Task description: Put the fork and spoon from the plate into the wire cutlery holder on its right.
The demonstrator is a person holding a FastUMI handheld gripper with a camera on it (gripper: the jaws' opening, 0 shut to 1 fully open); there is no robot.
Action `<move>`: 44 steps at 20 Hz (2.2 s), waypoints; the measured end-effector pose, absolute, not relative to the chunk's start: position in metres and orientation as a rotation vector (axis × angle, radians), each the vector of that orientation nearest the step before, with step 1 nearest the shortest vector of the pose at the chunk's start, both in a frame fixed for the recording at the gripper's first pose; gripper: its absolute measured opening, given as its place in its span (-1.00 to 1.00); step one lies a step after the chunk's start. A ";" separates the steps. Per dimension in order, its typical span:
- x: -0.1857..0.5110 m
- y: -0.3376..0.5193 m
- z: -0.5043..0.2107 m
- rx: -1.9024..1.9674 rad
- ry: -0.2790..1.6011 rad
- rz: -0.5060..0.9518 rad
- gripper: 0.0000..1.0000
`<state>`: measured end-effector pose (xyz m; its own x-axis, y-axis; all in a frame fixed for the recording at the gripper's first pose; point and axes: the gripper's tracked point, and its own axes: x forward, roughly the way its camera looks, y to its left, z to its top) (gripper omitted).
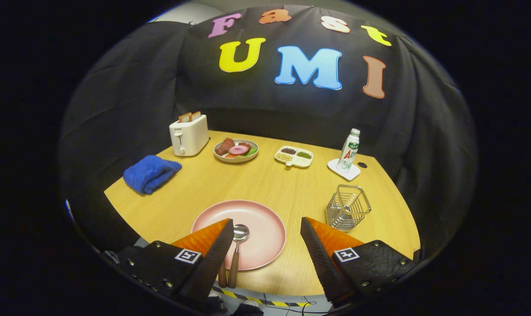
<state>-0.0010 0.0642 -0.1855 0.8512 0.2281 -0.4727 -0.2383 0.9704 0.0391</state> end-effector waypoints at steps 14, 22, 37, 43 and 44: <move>-0.043 0.086 -0.270 -0.034 0.779 0.388 0.44; -0.057 0.091 -0.290 -0.021 0.858 0.402 0.14; -0.059 0.096 -0.294 -0.032 0.904 0.426 -0.84; -0.057 0.100 -0.283 0.079 0.887 0.413 -0.84; -0.056 0.097 -0.281 0.084 0.880 0.408 -0.84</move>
